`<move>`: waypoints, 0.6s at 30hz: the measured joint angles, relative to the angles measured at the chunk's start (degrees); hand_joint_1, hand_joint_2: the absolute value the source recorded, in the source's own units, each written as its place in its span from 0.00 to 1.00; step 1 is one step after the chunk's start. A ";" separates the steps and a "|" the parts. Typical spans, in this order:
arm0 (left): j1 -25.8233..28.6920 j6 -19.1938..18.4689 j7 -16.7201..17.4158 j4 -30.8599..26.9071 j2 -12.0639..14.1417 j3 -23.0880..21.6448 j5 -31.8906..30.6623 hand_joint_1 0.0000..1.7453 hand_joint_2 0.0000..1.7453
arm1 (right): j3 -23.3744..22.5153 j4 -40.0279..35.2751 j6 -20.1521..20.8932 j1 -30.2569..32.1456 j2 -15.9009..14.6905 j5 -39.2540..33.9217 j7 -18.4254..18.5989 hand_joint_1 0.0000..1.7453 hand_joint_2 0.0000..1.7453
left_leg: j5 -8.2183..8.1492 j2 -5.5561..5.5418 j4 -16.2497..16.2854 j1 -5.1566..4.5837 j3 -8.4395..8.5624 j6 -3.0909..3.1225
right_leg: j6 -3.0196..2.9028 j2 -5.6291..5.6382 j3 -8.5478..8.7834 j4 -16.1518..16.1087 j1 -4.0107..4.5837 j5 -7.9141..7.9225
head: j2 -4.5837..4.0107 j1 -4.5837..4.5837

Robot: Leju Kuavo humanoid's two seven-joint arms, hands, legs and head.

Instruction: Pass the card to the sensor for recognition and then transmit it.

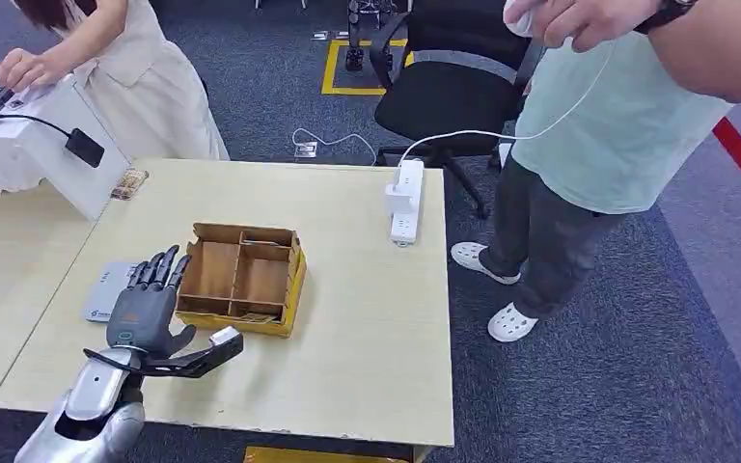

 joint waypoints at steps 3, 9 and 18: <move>0.00 0.00 -0.09 0.00 0.13 0.00 0.29 0.00 1.00 | 0.02 0.02 0.00 0.01 0.00 0.00 0.00 0.00 1.00 | 0.00 0.00 0.00 0.00 0.00 0.00 | 0.00 0.00 0.00 0.00 0.00 0.00 | -0.02 0.00; 0.00 -0.26 -1.11 0.00 0.48 -0.06 1.40 0.00 1.00 | 0.24 0.02 0.00 -0.01 0.00 -0.11 0.00 0.00 1.00 | 0.00 0.00 0.00 0.00 0.00 0.00 | 0.00 0.00 0.00 0.00 0.00 0.00 | -0.02 0.02; 0.01 -3.19 -3.54 0.00 2.25 -0.31 5.30 0.85 1.00 | 1.01 0.02 0.02 -0.03 0.00 -0.33 0.00 0.00 1.00 | 0.00 0.00 0.00 0.01 0.00 0.00 | 0.00 0.01 0.00 0.00 0.01 0.00 | -0.02 0.00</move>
